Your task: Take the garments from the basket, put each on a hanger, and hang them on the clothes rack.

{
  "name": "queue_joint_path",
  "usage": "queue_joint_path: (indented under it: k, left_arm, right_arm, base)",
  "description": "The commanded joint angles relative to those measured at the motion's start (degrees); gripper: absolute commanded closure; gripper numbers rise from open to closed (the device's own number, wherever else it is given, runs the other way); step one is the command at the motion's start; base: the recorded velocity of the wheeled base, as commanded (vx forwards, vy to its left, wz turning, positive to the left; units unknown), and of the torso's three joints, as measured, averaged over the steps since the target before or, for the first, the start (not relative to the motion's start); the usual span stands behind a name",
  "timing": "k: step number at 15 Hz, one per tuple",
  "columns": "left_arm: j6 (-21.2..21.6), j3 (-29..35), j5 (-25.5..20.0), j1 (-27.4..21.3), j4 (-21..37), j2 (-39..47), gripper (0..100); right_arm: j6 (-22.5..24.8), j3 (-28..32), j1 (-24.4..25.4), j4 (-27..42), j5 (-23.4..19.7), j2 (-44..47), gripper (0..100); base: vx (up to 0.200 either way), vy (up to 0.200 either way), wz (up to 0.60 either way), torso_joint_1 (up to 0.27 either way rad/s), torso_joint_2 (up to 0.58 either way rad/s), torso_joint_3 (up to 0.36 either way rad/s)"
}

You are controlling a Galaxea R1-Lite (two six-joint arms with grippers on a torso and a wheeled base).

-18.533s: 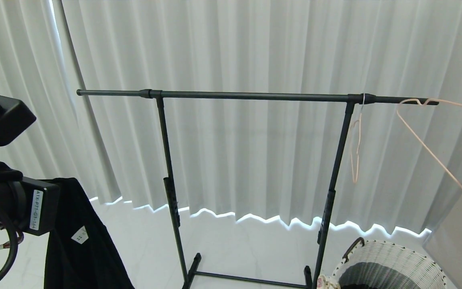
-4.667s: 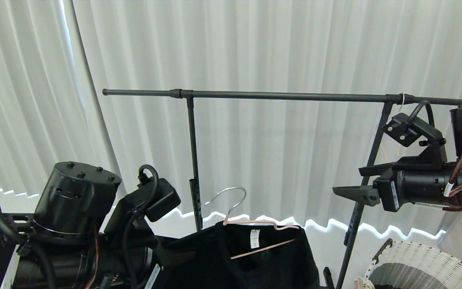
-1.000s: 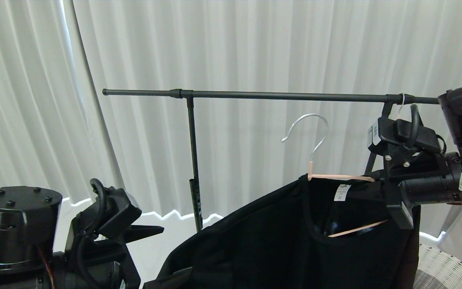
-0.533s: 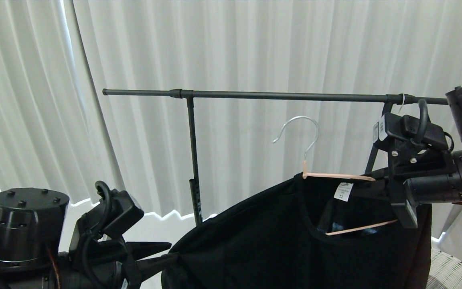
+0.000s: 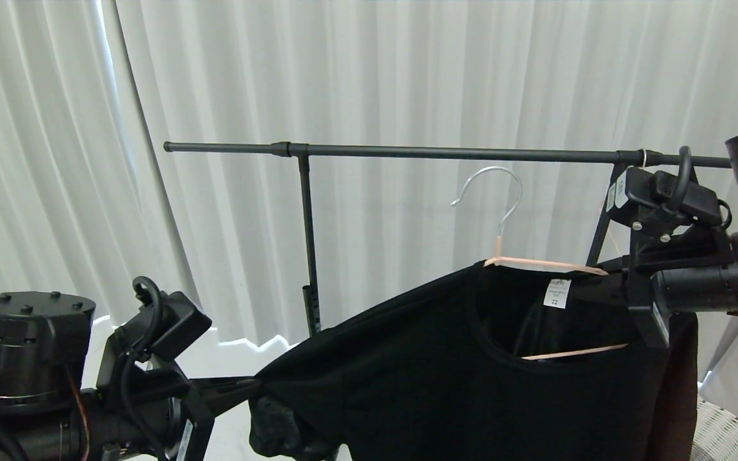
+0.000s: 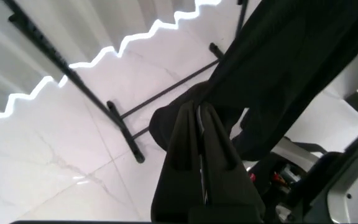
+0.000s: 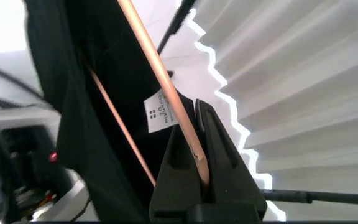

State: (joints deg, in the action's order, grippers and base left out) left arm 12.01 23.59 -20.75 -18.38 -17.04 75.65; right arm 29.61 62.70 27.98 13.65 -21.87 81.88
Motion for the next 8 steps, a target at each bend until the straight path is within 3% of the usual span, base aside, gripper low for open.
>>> queue_joint_path:
  k: [1,5,8]
  left_arm:
    - [0.03,0.05,0.01,1.16,-0.01,0.72,100]
    - [-0.05,0.67,0.09,4.50,-2.29,2.83,100]
    - [-0.05,0.76,0.01,4.32,-3.79,1.86,100]
  right_arm:
    - [-0.78,0.06,-0.29,-0.21,-0.01,0.03,100]
    - [-0.96,0.06,-1.17,-0.29,0.07,-0.32,100]
    - [-0.96,0.06,-1.52,-0.29,0.07,-0.41,100]
  base:
    - [0.000,0.000,0.00,0.000,0.00,0.000]
    - [0.000,0.000,0.00,0.000,0.00,0.000]
    - [0.000,0.000,0.00,0.000,0.00,0.000]
